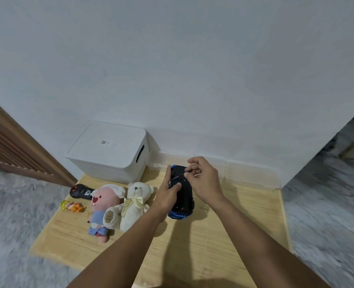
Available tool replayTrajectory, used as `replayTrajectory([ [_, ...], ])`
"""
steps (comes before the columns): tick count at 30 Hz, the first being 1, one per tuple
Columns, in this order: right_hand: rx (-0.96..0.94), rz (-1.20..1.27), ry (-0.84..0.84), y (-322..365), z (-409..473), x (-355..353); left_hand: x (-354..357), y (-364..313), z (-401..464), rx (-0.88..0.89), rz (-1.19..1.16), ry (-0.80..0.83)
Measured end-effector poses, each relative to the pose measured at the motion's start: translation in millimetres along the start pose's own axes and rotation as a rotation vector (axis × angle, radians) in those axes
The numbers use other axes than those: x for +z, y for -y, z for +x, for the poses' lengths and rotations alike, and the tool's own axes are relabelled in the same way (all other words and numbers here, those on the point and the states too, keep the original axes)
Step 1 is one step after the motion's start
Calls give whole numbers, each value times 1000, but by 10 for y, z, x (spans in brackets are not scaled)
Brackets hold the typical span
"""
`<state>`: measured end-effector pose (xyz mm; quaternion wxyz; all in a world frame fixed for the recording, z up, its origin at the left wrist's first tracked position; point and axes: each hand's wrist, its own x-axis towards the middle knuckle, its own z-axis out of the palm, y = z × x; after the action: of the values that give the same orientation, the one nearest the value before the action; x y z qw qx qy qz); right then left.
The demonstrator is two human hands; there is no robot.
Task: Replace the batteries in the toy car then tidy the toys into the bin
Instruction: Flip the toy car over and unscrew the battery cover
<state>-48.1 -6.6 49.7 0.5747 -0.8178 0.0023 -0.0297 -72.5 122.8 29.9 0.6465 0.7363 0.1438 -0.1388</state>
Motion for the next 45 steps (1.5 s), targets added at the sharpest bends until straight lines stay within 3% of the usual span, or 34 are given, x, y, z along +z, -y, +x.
replayTrajectory([
  [6,-7,39,-118,24,27,-30,-16,14,20,-4,-23,3],
  [17,-9,-9,-44,16,40,9,1,17,50,20,-26,33],
  [23,-45,-19,-113,34,46,-59,-12,4,55,14,-44,13],
  [31,-138,-233,13,35,59,-85,11,-13,54,12,-30,25],
  [38,6,-101,-28,-18,25,4,44,-59,65,13,-43,50],
  [45,-7,-4,-132,-44,91,-37,42,-45,76,-1,-80,21],
])
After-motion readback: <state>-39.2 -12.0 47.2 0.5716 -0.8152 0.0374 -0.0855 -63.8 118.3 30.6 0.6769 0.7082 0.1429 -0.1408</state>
